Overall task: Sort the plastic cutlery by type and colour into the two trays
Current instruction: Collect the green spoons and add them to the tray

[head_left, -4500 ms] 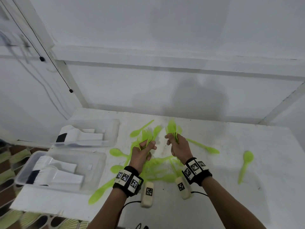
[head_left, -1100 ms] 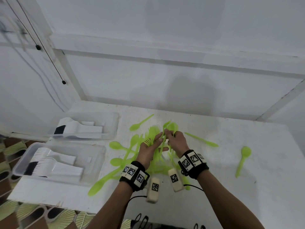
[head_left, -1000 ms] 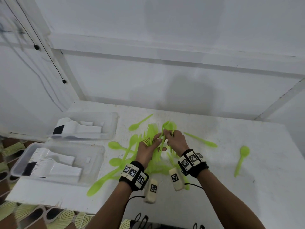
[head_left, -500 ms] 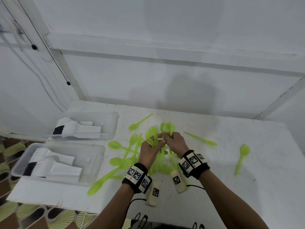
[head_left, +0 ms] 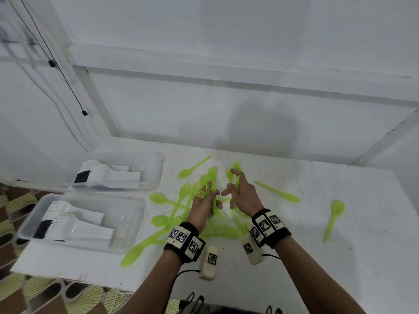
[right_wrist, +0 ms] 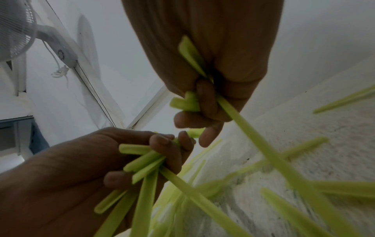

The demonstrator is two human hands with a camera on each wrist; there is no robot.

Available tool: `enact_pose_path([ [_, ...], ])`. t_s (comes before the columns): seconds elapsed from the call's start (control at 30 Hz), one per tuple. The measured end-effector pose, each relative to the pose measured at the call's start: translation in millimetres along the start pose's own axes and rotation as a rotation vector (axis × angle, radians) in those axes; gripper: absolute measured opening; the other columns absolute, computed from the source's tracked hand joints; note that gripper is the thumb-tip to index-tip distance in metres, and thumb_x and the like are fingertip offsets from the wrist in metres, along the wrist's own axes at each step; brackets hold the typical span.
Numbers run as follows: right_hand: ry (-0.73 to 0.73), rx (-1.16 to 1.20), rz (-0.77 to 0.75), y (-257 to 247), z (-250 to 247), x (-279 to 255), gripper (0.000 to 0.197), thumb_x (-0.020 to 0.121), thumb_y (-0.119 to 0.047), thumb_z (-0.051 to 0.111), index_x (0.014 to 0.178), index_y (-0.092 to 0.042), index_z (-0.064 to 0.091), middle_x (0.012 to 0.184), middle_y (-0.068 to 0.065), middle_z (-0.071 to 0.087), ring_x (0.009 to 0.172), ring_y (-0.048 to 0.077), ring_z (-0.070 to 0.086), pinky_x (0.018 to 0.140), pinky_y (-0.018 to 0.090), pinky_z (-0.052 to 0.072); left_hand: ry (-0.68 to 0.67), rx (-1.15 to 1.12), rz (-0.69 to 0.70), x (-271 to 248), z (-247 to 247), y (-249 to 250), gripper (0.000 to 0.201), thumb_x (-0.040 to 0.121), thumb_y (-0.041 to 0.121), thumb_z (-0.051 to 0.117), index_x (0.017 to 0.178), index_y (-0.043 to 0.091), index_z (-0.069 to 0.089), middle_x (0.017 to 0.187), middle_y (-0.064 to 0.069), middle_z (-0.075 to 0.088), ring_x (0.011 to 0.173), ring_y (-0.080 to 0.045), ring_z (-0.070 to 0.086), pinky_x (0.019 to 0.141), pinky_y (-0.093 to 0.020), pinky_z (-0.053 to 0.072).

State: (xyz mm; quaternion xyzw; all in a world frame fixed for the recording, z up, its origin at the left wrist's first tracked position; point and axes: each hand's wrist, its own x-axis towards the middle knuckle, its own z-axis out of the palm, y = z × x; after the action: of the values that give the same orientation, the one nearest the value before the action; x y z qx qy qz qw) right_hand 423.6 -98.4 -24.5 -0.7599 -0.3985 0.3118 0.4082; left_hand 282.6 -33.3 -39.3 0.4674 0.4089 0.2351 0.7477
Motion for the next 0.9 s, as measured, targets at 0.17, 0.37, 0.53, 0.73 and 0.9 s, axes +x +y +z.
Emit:
enact_pose_path([
  [0.17, 0.009, -0.019, 0.02, 2.7, 4.0, 1.6, 0.046, 0.106, -0.018, 0.049, 0.149, -0.017, 0.034, 0.087, -0.002, 0.078, 0.049, 0.015, 0.066, 0.063, 0.011, 0.047, 0.0, 0.017, 0.021, -3.7, 4.6, 0.1, 0.022, 0.105, 0.015, 0.051, 0.115, 0.032, 0.062, 0.138, -0.012, 0.061, 0.052, -0.01, 0.056, 0.039, -0.018, 0.028],
  [0.37, 0.162, 0.05, 0.07, -0.4, 8.7, -0.3, 0.021, 0.098, -0.014, 0.059, 0.118, -0.01, 0.061, 0.081, 0.004, 0.077, 0.056, 0.022, 0.069, 0.058, 0.012, 0.047, 0.02, 0.091, 0.11, 4.6, 11.0, -9.9, 0.041, 0.106, 0.013, 0.049, 0.147, 0.012, 0.047, 0.101, 0.004, 0.073, 0.056, -0.017, 0.063, 0.07, -0.032, 0.053],
  [0.53, 0.261, 0.017, 0.048, 1.6, 20.2, -4.5, 0.021, 0.1, -0.021, 0.061, 0.119, -0.012, 0.062, 0.082, 0.003, 0.072, 0.067, 0.014, 0.067, 0.058, 0.006, 0.042, 0.078, 0.288, 0.156, 2.3, 13.0, -10.3, 0.04, 0.105, 0.025, 0.051, 0.145, 0.032, 0.049, 0.093, 0.012, 0.075, 0.069, -0.019, 0.073, 0.076, -0.035, 0.054],
  [0.73, 0.232, 0.148, 0.073, -6.1, 21.0, -11.0, 0.018, 0.101, -0.013, 0.06, 0.116, -0.003, 0.065, 0.098, 0.014, 0.068, 0.067, -0.016, 0.061, 0.05, 0.0, 0.04, 0.032, 0.395, 0.165, 8.9, 7.5, -15.4, 0.046, 0.103, 0.04, 0.054, 0.148, 0.037, 0.047, 0.085, 0.01, 0.078, 0.091, -0.006, 0.074, 0.091, -0.03, 0.053],
  [0.9, 0.295, 0.085, 0.038, -0.7, 29.9, -9.2, 0.015, 0.103, -0.02, 0.057, 0.109, -0.018, 0.071, 0.094, -0.001, 0.072, 0.084, 0.011, 0.071, 0.062, 0.03, 0.062, 0.034, 0.25, 0.144, 10.3, 6.9, -18.0, 0.057, 0.093, 0.043, 0.068, 0.144, 0.021, 0.056, 0.13, 0.017, 0.065, 0.116, 0.001, 0.063, 0.107, -0.039, 0.051],
])
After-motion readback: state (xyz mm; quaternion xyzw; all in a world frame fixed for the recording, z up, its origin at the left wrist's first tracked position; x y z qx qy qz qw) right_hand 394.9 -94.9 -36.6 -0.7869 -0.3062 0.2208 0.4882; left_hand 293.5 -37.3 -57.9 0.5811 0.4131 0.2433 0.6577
